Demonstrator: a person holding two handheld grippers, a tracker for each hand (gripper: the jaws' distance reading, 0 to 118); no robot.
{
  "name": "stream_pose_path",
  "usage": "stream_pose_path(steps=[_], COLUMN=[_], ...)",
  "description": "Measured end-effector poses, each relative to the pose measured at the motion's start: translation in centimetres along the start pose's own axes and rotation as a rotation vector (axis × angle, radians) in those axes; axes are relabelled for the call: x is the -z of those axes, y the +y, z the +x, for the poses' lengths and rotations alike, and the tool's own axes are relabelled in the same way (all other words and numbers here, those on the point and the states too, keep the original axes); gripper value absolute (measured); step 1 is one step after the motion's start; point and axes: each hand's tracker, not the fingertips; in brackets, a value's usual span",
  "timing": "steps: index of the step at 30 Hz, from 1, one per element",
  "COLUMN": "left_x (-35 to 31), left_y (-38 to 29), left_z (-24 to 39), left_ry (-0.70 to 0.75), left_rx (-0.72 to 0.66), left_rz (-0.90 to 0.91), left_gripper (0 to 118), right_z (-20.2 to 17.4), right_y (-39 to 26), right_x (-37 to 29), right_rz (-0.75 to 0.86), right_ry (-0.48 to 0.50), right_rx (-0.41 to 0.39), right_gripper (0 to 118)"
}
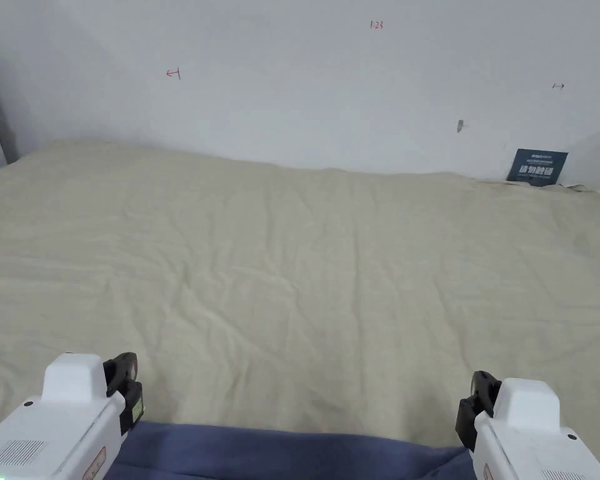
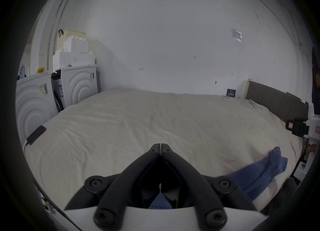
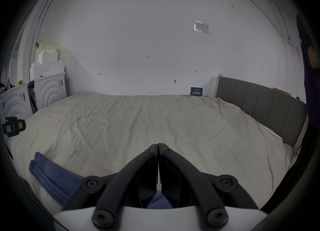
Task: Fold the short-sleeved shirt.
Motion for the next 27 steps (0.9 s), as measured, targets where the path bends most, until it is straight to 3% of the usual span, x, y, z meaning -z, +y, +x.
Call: stream_pose_path(steps=[8,13,22,23,25,27], left_x=[1.3,4.4,8.8,10.2,11.6,10.4], left_y=[1.1,0.7,-1.2,-1.8,-2.6,-2.4], left_z=[-5.9,-12.0,-15.8,-16.9,-17.7,-16.0], left_ry=[-0.145,-0.243,-0.488,-0.501,-0.474,-0.475], left_rx=[-0.064,-0.223,-0.507,-0.526,-0.513,-0.51], left_rz=[-0.241,-0.41,-0.652,-0.673,-0.729,-0.761], left_gripper=[0,0,0,4,25,60], right_z=[-0.1,-0.2,-0.4,-0.4,-0.4,-0.2], right_y=[-0.1,-0.6,-0.8,-0.8,-0.9,-0.9], right_x=[0.2,0.3,0.5,0.5,0.4,0.4], right_rz=[-0.037,-0.055,-0.085,-0.086,-0.09,-0.095], right_ry=[0.024,0.041,0.055,0.054,0.048,0.045], right_rx=[-0.017,-0.018,-0.021,-0.026,-0.032,-0.031], right_gripper=[0,0,0,0,0,0])
